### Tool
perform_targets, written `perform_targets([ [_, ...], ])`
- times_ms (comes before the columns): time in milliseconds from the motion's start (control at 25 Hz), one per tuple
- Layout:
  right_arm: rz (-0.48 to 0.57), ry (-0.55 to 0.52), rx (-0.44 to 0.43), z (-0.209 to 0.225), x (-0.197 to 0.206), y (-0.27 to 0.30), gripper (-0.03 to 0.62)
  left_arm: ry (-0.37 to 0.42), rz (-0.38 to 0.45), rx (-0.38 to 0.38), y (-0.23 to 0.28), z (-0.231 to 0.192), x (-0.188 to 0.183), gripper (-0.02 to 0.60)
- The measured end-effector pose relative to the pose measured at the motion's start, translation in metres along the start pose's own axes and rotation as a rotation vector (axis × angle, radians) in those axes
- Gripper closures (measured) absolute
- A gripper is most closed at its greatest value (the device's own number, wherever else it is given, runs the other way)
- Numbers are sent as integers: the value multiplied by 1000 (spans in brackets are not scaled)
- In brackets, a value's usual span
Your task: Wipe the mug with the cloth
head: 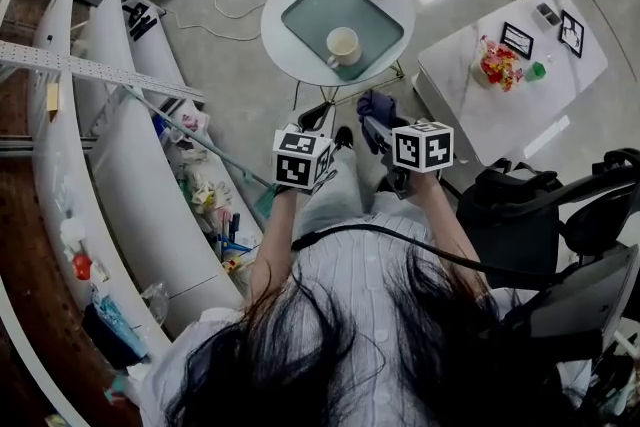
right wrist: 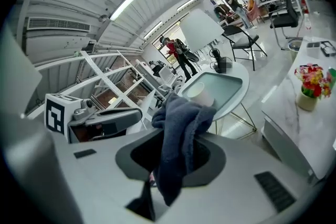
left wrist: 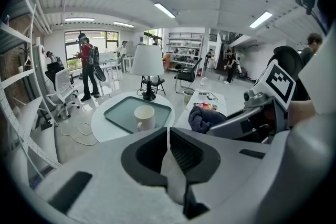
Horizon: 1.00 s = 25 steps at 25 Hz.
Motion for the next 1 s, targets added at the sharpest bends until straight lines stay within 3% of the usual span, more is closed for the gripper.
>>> perform_targets([
  [440, -25, 18, 71, 16, -22, 48, 500, 110, -45, 70, 43, -52, -11, 561],
  [680, -57, 26, 122, 27, -28, 80, 500, 367, -140, 78, 79, -92, -11, 561],
  [840, -80, 40, 152, 31, -31, 98, 500, 562, -182, 162, 102, -102, -16, 561],
  [1000, -83, 53, 192, 35, -35, 109, 500, 701, -202, 279, 120, -96, -18, 561],
])
Point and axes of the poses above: the fingertips, and each gripper's own axes: y forward along the fingers, z to its right, x out of its underside, the point moved 1 cm from there along -y, backward along the fingers, and after that the axes turned 1 degree about z, right-handed, at the moved point
